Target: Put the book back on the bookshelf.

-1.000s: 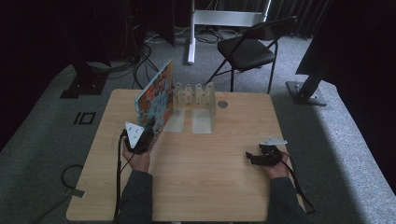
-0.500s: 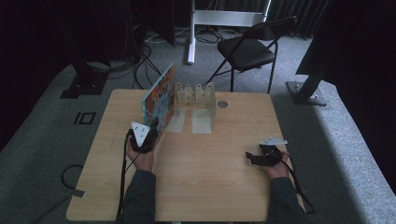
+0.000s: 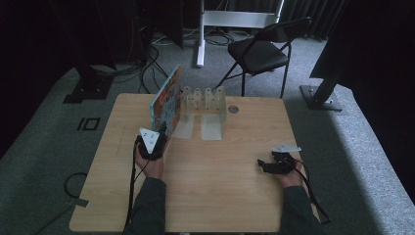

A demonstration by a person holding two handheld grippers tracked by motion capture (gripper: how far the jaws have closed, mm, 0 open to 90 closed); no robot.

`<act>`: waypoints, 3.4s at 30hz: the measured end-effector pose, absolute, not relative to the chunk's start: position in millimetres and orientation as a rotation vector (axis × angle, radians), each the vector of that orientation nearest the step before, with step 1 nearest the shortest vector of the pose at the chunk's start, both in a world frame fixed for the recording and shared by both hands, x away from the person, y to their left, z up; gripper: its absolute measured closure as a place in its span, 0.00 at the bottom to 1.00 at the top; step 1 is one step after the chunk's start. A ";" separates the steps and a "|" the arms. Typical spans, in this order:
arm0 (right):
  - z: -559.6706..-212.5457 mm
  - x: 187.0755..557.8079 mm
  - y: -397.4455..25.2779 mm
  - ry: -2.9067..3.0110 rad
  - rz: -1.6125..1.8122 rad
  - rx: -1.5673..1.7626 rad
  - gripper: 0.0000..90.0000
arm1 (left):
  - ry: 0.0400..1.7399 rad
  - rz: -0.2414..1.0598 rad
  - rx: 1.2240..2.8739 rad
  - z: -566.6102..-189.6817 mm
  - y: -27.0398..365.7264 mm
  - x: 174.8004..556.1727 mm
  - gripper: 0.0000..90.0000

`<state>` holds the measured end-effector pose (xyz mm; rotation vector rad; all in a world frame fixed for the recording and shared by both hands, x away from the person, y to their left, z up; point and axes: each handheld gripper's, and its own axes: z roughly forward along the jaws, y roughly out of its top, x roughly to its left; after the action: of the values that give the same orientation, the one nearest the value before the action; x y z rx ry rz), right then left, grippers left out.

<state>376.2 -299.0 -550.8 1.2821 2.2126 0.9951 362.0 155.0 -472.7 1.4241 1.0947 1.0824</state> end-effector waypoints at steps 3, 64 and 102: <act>-550.8 376.2 -299.0 2.213 0.995 1.282 0.25 | 1.095 1.089 1.421 -473.2 153.5 362.5 0.90; -550.8 376.5 -298.6 2.213 0.991 1.279 0.25 | 1.162 1.014 1.395 -494.4 158.9 347.2 0.90; -550.8 376.4 -298.3 2.214 0.987 1.277 0.25 | 1.177 1.007 1.390 -500.9 159.8 345.8 0.89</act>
<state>376.4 -298.3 -550.8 1.2773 2.2136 0.9868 345.8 159.8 -500.9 1.3904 1.1768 1.0065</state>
